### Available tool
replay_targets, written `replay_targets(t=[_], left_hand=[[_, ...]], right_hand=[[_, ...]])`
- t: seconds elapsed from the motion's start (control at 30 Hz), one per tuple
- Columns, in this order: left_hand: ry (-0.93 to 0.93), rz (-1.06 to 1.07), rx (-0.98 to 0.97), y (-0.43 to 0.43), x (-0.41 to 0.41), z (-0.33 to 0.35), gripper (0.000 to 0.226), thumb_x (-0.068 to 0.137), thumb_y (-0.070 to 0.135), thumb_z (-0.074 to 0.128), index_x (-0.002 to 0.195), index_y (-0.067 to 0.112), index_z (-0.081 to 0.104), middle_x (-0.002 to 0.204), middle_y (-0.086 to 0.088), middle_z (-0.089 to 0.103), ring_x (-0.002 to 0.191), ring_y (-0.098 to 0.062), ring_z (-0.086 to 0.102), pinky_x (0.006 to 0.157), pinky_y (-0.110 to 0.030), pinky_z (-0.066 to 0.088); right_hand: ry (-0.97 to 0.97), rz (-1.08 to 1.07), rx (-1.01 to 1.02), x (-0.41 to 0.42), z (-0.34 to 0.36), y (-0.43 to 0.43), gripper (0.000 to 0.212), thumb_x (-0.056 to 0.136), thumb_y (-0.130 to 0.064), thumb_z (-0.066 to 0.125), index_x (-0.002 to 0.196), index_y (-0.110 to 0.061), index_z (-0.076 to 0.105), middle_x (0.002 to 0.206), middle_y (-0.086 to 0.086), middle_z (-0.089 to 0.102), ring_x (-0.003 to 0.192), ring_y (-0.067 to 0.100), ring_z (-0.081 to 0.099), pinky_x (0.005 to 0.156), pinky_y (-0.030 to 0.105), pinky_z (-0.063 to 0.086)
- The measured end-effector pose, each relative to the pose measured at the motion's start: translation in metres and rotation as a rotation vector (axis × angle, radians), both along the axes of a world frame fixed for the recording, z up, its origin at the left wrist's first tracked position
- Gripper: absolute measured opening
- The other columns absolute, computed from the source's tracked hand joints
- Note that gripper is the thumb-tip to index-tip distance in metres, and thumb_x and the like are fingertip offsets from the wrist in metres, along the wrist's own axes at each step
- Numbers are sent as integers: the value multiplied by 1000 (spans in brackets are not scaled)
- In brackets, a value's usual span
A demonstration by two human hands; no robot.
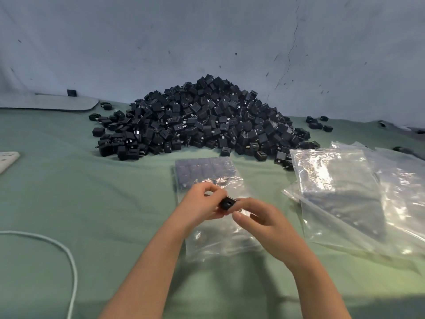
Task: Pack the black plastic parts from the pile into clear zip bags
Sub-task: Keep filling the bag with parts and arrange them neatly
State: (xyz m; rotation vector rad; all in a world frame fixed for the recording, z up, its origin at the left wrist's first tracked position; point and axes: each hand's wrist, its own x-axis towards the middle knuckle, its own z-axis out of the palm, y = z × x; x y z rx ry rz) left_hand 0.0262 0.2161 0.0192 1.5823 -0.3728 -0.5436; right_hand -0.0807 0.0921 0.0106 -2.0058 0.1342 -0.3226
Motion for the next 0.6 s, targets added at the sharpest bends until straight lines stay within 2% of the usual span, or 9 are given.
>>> replay_targets(t=[0.07, 0.13, 0.23, 0.3, 0.33, 0.4, 0.5, 0.57, 0.6], left_hand=[[5, -13, -2, -3, -7, 0, 9, 91, 14, 55, 89, 7, 61, 78, -9, 70, 67, -17, 71, 64, -22, 57], [-33, -17, 15, -7, -13, -2, 12, 95, 19, 51, 92, 11, 60, 88, -8, 69, 74, -16, 70, 72, -26, 58], [-435, -71, 245, -4, -21, -12, 20, 90, 39, 58, 101, 23, 58, 102, 6, 63, 90, -8, 62, 84, -26, 50], [-672, -250, 488, 1, -25, -20, 35, 83, 48, 63, 111, 27, 56, 109, 11, 55, 102, -6, 51, 89, -23, 41], [-754, -335, 602, 1, -27, -24, 38, 83, 47, 63, 114, 27, 55, 113, 9, 53, 107, -9, 47, 91, -25, 39], [-844, -376, 713, -1, -29, -26, 27, 87, 36, 58, 112, 24, 57, 114, 3, 54, 110, -17, 48, 92, -31, 40], [-831, -223, 625, -4, -26, -20, 8, 89, 22, 50, 91, 24, 57, 97, 2, 60, 97, -21, 57, 77, -30, 44], [-778, -145, 551, -5, -22, -14, 11, 89, 19, 50, 92, 23, 60, 98, 1, 64, 94, -20, 59, 78, -30, 46], [-760, -121, 518, -5, -20, -10, 12, 90, 19, 51, 95, 22, 62, 99, 0, 66, 93, -19, 59, 79, -30, 47]], right_hand=[[5, -8, -87, -7, 2, 3, 19, 90, -20, 64, 92, -39, 70, 108, -17, 66, 110, 1, 56, 94, 22, 39], [-13, -81, -176, -14, 4, 4, 24, 89, -22, 63, 97, -45, 67, 107, -19, 62, 108, -7, 52, 91, 9, 35], [-68, -256, -131, -25, 5, -2, 27, 90, -14, 61, 102, -37, 67, 110, -10, 63, 104, 3, 57, 88, 17, 44], [-102, -332, 0, -32, 6, -5, 27, 90, -7, 59, 98, -29, 71, 113, 1, 65, 101, 9, 62, 83, 14, 46], [-103, -335, 48, -35, 7, -4, 27, 90, -6, 58, 97, -28, 72, 113, 3, 65, 101, 10, 63, 82, 14, 46], [-80, -293, 79, -40, 7, 2, 26, 91, -7, 59, 96, -28, 74, 114, 4, 64, 101, 8, 63, 87, 17, 46], [-2, -205, -55, -44, 9, 15, 32, 90, -7, 59, 87, -37, 73, 108, -2, 61, 99, 3, 60, 89, 17, 45], [66, -167, -197, -42, 6, 22, 34, 91, -12, 58, 87, -43, 69, 104, -12, 56, 104, 2, 56, 91, 17, 42], [101, -162, -264, -40, 4, 24, 30, 92, -15, 57, 93, -42, 69, 105, -15, 52, 107, 3, 54, 93, 16, 39]])
